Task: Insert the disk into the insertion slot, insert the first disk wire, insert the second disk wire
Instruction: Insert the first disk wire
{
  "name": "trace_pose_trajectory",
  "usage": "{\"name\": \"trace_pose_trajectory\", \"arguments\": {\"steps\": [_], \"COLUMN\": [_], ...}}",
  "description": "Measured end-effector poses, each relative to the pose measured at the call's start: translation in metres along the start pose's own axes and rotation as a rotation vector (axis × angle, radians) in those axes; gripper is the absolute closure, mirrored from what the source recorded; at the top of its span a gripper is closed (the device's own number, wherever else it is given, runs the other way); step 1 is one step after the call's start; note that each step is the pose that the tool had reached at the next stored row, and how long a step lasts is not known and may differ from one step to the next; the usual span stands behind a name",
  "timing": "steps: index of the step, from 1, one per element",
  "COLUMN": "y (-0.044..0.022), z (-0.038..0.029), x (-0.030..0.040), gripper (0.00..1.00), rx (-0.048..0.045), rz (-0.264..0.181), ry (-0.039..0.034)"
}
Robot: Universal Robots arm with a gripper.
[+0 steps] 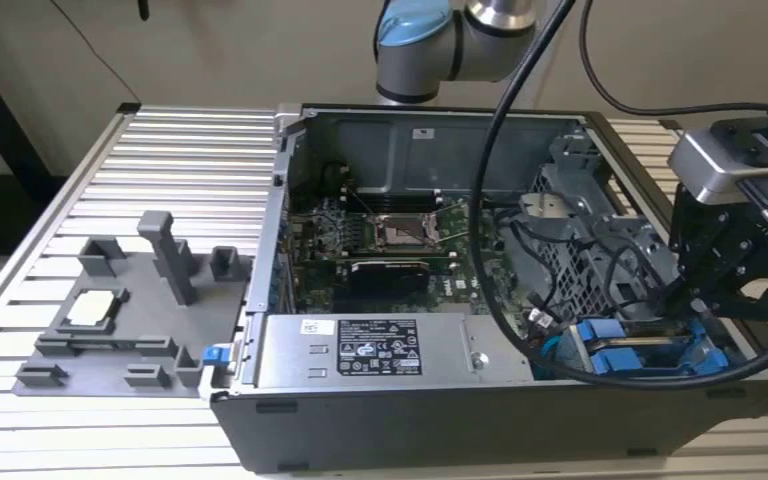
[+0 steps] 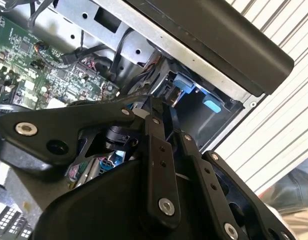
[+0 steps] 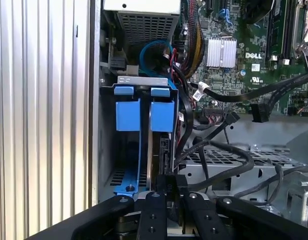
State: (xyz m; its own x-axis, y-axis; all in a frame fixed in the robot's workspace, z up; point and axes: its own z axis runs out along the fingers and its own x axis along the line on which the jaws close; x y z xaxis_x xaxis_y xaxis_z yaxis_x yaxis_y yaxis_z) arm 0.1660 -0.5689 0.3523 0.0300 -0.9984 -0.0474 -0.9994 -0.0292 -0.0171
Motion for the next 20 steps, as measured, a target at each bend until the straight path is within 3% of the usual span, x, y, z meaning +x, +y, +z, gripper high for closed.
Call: {"name": "trace_pose_trajectory", "arguments": {"steps": [20], "y": [-0.0006], "z": [0.0086], "x": [0.0029], "gripper": [0.81], "rx": [0.0017], "rz": [0.036], "ry": [0.0011]}}
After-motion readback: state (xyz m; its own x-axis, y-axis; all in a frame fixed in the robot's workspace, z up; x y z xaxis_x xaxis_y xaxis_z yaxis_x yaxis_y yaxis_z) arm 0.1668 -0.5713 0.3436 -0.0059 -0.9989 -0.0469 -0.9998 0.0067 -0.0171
